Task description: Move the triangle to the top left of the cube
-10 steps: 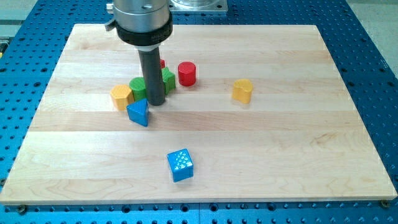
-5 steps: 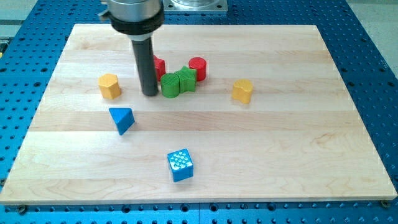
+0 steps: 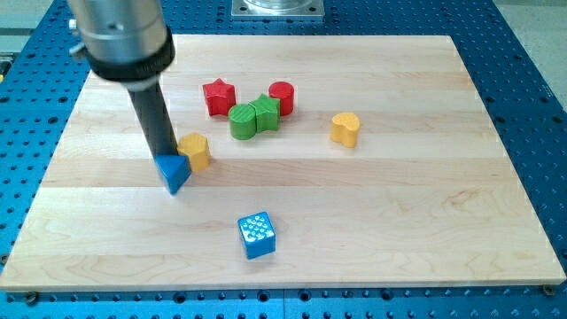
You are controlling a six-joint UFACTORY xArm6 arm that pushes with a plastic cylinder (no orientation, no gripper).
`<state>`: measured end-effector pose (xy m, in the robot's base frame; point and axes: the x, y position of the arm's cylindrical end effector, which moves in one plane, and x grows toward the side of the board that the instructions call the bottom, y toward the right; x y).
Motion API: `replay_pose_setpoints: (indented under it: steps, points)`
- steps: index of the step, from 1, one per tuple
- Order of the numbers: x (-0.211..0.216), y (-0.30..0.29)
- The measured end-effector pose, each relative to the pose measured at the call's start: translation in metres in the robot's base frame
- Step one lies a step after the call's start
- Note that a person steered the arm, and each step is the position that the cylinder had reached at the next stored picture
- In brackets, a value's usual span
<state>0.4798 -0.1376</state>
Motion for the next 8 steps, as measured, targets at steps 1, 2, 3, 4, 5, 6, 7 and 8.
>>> replay_pose_setpoints:
  steps: [1, 2, 3, 4, 5, 6, 7, 8]
  points:
    - [0.010, 0.021]
    - [0.029, -0.028]
    - [0.062, 0.015]
    - [0.056, 0.037]
    - [0.039, 0.003]
    - [-0.002, 0.070]
    - [0.026, 0.096]
    - [0.046, 0.090]
